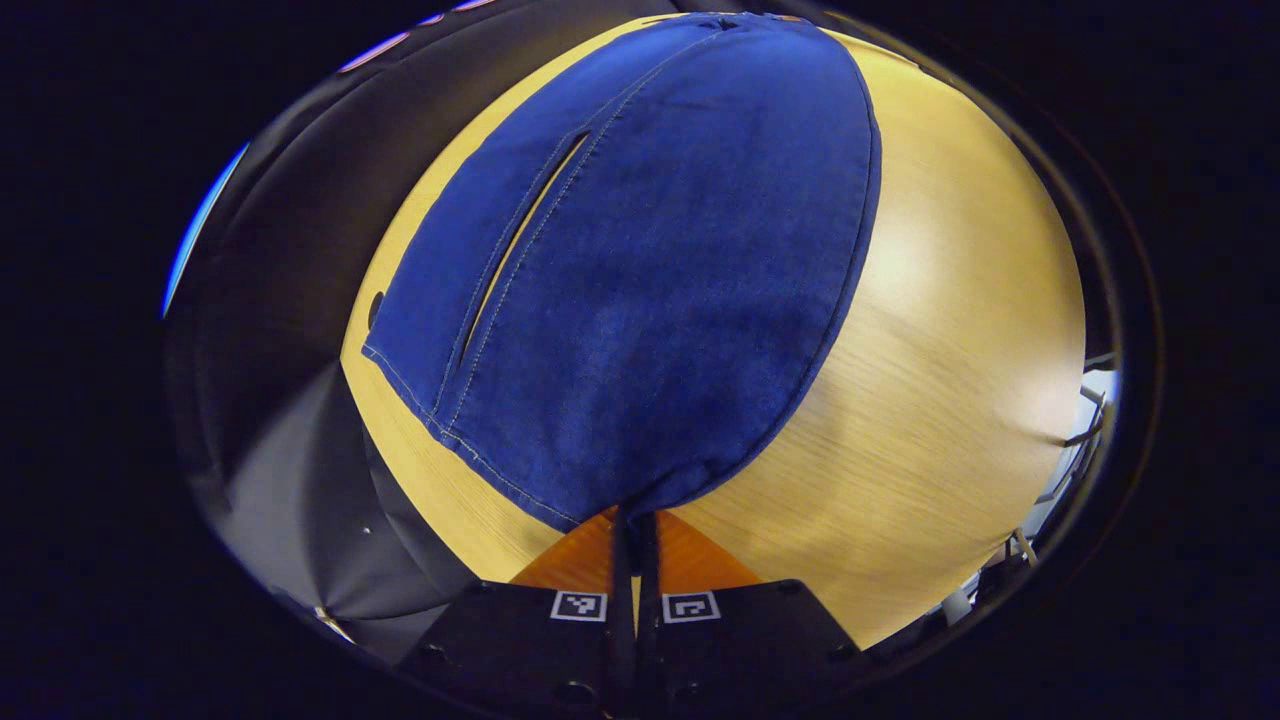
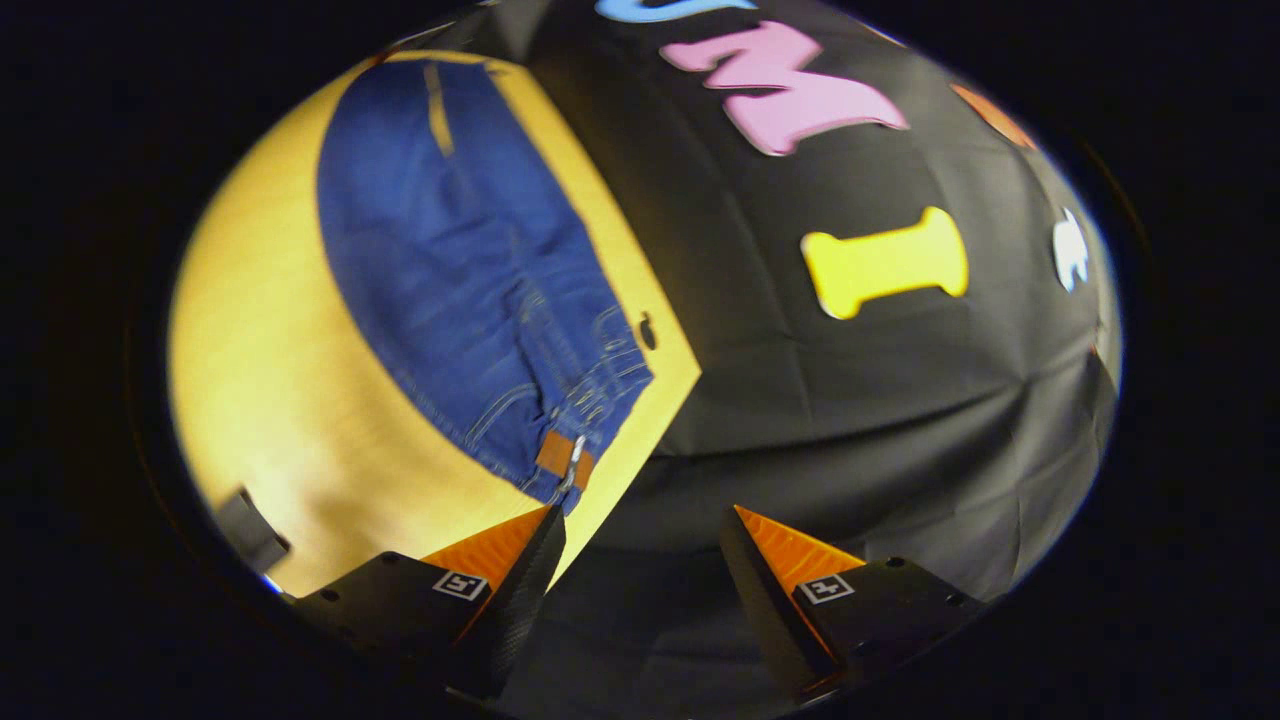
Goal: Grasp the waist and the cuffs of the jeans and fold them to make the two legs overlap; first hold the waist and fold one-third of the jeans toward the cuffs, then hold the cuffs and fold the remaining one-third in the same direction to finish folding.
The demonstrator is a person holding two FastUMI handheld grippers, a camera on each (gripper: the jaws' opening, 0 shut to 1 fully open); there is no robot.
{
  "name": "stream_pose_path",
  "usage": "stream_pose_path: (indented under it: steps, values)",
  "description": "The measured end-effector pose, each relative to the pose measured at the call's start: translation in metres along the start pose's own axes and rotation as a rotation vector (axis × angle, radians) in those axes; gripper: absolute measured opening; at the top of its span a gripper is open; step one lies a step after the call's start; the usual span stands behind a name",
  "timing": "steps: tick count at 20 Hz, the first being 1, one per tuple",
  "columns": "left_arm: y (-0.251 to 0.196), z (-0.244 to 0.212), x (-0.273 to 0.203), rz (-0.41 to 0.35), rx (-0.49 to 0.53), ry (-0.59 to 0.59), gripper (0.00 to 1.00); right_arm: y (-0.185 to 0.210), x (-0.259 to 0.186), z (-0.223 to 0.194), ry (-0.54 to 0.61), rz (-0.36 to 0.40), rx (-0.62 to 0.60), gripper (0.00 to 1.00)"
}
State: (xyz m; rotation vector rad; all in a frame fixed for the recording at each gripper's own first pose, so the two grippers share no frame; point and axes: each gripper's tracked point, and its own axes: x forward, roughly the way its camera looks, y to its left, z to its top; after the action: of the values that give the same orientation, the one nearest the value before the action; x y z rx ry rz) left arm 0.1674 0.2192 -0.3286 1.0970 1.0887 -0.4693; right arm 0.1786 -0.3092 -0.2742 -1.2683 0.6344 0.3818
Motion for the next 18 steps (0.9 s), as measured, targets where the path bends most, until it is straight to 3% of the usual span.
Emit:
stream_pose_path:
  steps: [5, 9, 13, 18]
  values:
    - [0.002, 0.000, 0.001, 0.035, -0.028, 0.026, 0.06, 0.043, 0.056, -0.033, 0.053, 0.155, -0.193, 0.96]
    - [0.002, 0.000, 0.002, 0.047, -0.049, 0.052, 0.06, 0.062, 0.089, -0.035, 0.045, 0.197, -0.305, 0.96]
    - [0.003, 0.002, 0.003, 0.064, -0.071, 0.069, 0.06, 0.056, 0.112, -0.018, -0.014, 0.132, -0.397, 0.93]
    - [0.002, 0.004, 0.002, 0.101, -0.101, 0.077, 0.06, 0.065, 0.120, -0.003, -0.051, 0.125, -0.453, 0.89]
